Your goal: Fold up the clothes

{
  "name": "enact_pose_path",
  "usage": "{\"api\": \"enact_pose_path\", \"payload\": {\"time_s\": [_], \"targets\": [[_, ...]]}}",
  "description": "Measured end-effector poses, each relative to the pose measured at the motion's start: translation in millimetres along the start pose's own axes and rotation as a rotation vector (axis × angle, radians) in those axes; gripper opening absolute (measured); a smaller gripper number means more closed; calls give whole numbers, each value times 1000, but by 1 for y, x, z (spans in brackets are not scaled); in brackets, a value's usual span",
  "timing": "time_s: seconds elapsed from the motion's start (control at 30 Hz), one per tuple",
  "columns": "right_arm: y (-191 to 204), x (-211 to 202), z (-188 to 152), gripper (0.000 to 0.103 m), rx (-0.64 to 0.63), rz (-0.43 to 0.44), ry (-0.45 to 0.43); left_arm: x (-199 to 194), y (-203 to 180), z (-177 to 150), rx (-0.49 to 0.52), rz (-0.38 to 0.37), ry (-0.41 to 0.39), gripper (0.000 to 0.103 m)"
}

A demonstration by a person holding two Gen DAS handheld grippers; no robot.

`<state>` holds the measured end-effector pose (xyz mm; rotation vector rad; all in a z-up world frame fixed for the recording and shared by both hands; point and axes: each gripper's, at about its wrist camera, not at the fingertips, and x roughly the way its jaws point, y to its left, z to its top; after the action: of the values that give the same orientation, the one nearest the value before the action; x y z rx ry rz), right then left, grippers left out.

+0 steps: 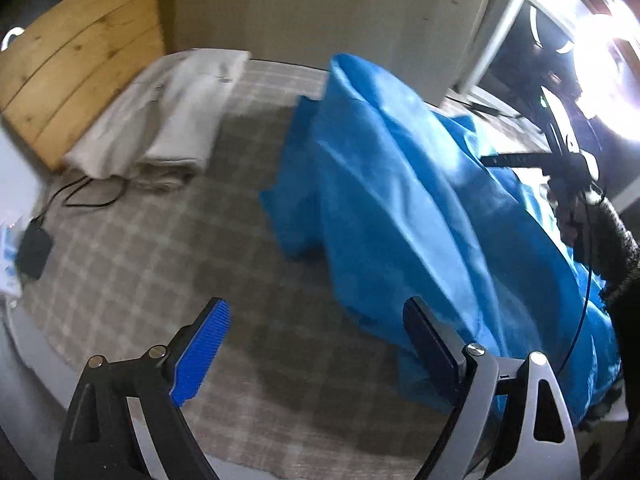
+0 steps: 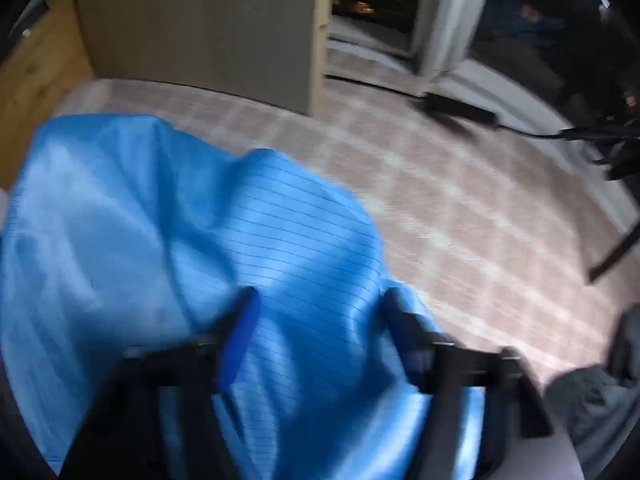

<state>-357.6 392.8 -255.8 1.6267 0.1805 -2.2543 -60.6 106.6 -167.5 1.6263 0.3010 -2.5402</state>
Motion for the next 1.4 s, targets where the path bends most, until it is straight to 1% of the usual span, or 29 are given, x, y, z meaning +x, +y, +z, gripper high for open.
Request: {"api": "enact_pose_path", "payload": {"time_s": [0.03, 0.07, 0.17, 0.27, 0.33, 0.37, 0.4, 0.43, 0.47, 0.53, 0.63, 0.73, 0.77, 0.83, 0.9, 0.93, 0.97, 1.0, 1.07, 1.1, 1.13, 1.17, 1.2, 1.23, 1.27, 1.33, 1.37, 1.4], "targets": [[-3, 1, -2, 2, 18, 37, 10, -2, 3, 0, -6, 15, -6, 88], [-6, 1, -4, 1, 38, 75, 22, -5, 6, 2, -8, 22, -14, 88], [-12, -49, -19, 1, 12, 62, -109, -12, 12, 7, -10, 38, -37, 88], [-45, -138, -53, 0, 80, 67, -257, -19, 18, 13, -13, 55, -61, 88], [-76, -205, -95, 0, 130, 12, -361, -18, 14, 18, 11, 56, -73, 88], [-94, -231, -119, 0, 174, -39, -392, -16, 10, 21, 31, 52, -72, 88], [-116, -259, -150, 0, 243, -87, -406, -14, 5, 23, 44, 40, -68, 88], [-134, -281, -181, 0, 306, -130, -409, -10, -4, 26, 62, 14, -59, 88], [-150, -296, -210, 1, 352, -197, -396, -5, -13, 28, 81, -13, -49, 88], [-172, -306, -267, 1, 416, -435, -291, 3, -32, 32, 123, -62, -31, 88], [-198, -309, -324, 1, 551, -486, -246, 18, -81, 39, 229, -115, -16, 88], [-223, -312, -381, 1, 688, -526, -204, 27, -141, 45, 359, -208, -7, 88], [-224, -311, -387, 1, 699, -532, -201, 31, -165, 47, 410, -234, -3, 88], [-217, -326, -400, 1, 705, -550, -214, 35, -203, 48, 501, -269, -11, 89], [-210, -345, -413, 1, 714, -559, -229, 42, -243, 44, 591, -289, -16, 89], [-209, -348, -417, 1, 720, -549, -237, 47, -259, 41, 627, -297, -18, 90], [-209, -351, -421, 1, 726, -537, -245, 56, -278, 38, 668, -291, -12, 90], [-209, -354, -425, 1, 733, -526, -253, 66, -292, 36, 692, -268, -3, 89], [-203, -356, -431, 1, 718, -533, -249, 85, -315, 33, 727, -227, 8, 63], [-201, -355, -434, 1, 709, -535, -248, 93, -320, 35, 721, -216, 23, 24], [-200, -355, -436, 1, 714, -523, -257, 98, -317, 41, 685, -247, 52, 4], [-202, -353, -438, 1, 721, -510, -263, 103, -313, 47, 642, -288, 84, 1], [-202, -352, -439, 1, 734, -485, -277, 101, -306, 52, 583, -335, 89, 0], [-203, -354, -439, 1, 735, -476, -289, 95, -297, 56, 551, -389, 85, 0], [-204, -355, -438, 1, 735, -467, -300, 84, -288, 58, 543, -413, 65, 0], [-205, -358, -435, 1, 733, -451, -322, 63, -275, 61, 553, -387, 20, 0], [-205, -359, -433, 1, 725, -442, -329, 51, -265, 65, 537, -401, 21, 0], [-206, -360, -431, 1, 717, -433, -336, 44, -264, 66, 533, -406, 16, 2]]}}
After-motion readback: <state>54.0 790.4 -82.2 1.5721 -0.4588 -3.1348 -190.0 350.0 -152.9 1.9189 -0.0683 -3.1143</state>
